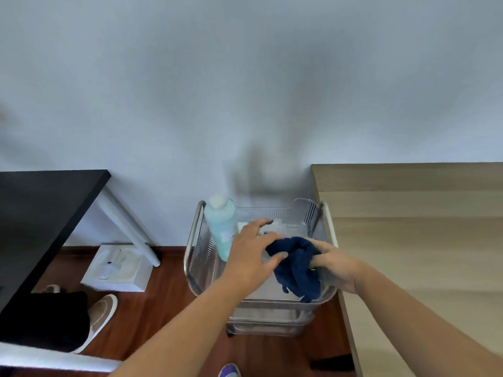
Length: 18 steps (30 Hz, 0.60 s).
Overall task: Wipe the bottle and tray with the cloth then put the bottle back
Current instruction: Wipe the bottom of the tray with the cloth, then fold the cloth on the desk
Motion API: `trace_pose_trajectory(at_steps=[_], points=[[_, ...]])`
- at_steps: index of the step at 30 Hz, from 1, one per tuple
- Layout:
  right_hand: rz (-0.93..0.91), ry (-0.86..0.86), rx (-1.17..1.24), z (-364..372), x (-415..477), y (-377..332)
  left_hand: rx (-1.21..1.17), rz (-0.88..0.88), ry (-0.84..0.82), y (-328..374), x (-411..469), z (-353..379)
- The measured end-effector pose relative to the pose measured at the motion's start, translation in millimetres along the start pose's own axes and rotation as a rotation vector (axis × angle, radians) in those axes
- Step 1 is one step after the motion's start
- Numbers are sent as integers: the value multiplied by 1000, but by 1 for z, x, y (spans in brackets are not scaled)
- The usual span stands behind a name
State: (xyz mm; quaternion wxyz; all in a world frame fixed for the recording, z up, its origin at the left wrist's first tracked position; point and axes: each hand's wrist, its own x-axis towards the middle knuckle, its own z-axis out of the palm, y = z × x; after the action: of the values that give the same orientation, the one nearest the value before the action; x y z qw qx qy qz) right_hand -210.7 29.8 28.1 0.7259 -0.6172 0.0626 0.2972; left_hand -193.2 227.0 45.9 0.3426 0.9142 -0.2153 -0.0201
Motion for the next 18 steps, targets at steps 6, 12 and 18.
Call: trace_pose_trajectory(at_steps=[6,12,18], points=[[-135,193,5,-46,-63,5,-160,-46,-117,67,15,14],[-217,285,-353,-66,-118,11,-129,-29,-237,118,32,35],[-256,544,-650,-87,-144,20,-149,-2,-405,148,41,41]])
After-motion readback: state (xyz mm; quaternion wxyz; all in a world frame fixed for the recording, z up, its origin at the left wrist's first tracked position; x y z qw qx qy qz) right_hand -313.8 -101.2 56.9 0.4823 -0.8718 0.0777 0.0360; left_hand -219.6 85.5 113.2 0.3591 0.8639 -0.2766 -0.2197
